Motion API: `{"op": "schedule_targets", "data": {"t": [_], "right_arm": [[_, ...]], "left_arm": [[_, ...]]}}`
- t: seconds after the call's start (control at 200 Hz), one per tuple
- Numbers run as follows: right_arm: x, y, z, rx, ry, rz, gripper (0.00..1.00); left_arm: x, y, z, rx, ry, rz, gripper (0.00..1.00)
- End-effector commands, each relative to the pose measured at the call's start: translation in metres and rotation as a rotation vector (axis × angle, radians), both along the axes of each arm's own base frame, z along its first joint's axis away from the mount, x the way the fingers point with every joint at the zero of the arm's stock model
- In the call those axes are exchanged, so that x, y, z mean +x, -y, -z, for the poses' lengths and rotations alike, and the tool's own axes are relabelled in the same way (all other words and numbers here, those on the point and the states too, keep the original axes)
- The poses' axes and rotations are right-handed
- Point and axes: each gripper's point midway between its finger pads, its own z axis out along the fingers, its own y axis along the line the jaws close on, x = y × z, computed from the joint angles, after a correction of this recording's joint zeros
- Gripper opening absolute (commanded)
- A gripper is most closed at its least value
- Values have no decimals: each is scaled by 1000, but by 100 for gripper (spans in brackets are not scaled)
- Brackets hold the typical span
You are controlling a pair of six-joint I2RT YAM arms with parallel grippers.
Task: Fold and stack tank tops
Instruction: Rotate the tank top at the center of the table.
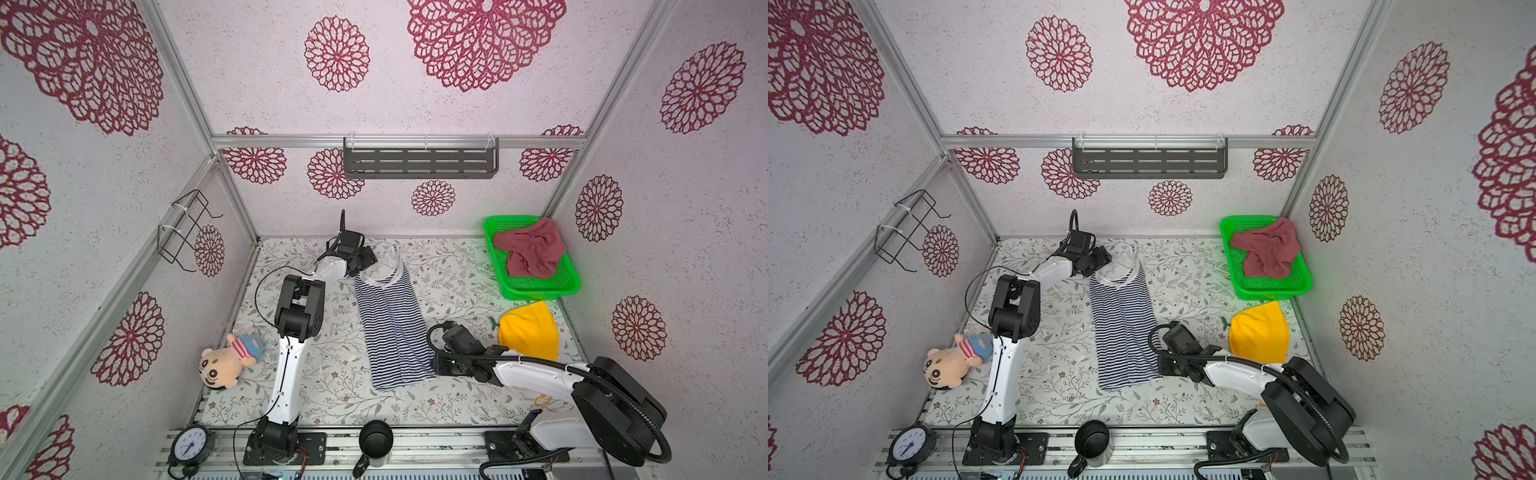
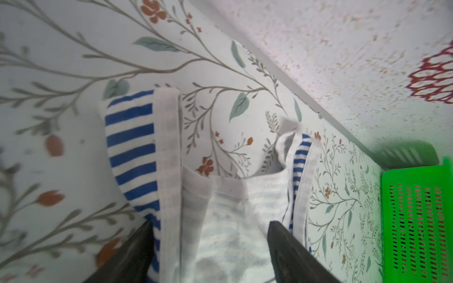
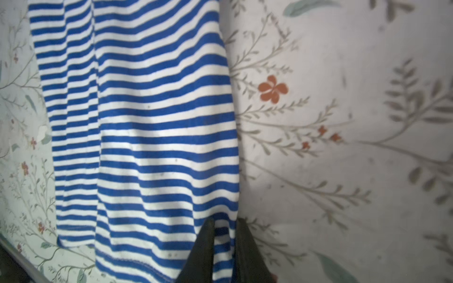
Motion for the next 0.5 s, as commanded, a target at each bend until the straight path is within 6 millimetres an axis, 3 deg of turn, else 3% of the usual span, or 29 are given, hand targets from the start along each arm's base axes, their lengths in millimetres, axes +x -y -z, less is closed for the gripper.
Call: {"op": "schedule_targets", "data": {"t": [0.0, 0.085, 0.165, 0.27, 0.375, 0.415, 0.495], "right_arm": [[-23, 14, 15, -33, -88, 78, 20], [-18, 14, 8, -25, -61, 102, 20], [-11, 13, -2, -23, -32, 113, 23], [-7, 13, -16, -29, -10, 112, 39], [-4, 18, -30, -57, 0, 107, 61], [-4, 21, -34, -65, -1, 103, 69], [-2, 23, -39, -79, 1, 87, 74]], "left_arm": [[-39, 22, 78, 13, -238, 48, 76], [-31, 39, 75, 6, -229, 72, 77], [-24, 42, 66, 3, -209, 77, 77], [-22, 25, 46, 26, -186, 71, 83], [-35, -1, 21, 97, -151, 80, 100], [-43, -10, 7, 130, -132, 90, 98], [-64, -26, -22, 209, -98, 119, 97]]}}
